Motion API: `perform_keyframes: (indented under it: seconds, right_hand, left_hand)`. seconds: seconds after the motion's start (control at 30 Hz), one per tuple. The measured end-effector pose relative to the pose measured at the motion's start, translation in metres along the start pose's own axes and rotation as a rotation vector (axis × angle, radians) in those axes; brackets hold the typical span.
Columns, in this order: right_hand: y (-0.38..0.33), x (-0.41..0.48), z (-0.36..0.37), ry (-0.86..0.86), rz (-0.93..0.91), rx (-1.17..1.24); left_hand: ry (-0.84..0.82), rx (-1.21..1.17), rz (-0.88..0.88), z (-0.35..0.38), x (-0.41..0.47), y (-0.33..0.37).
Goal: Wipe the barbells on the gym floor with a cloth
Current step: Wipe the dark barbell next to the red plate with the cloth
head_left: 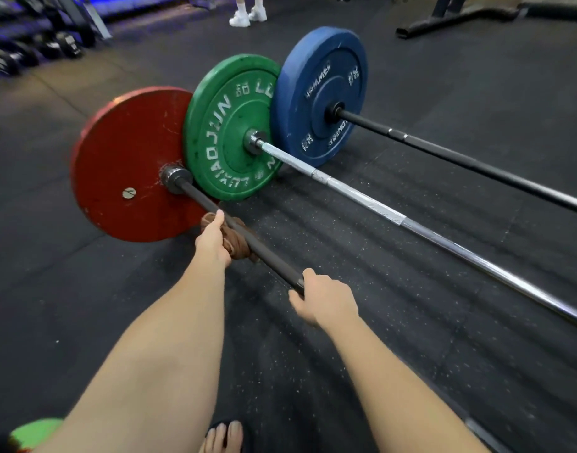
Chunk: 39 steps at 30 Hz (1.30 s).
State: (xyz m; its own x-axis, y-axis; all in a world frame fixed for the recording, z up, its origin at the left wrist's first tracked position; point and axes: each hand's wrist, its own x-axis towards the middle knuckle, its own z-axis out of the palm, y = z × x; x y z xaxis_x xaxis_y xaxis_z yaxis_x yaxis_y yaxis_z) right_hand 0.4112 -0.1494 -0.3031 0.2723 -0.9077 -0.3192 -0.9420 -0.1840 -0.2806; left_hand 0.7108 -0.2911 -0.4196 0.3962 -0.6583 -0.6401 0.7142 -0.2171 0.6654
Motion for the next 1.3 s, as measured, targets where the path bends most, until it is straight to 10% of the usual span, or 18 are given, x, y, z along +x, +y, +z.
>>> perform_keyframes:
  seconds: [0.43,1.3]
  right_hand:
    - [0.053,-0.043,0.021,0.033,0.011,-0.121]
    - [0.055,-0.046,0.021,0.075,0.016,-0.104]
  left_hand:
    - [0.205,0.028,0.247,0.049,-0.102,0.018]
    - [0.141,0.033,0.098,0.048,-0.159,-0.057]
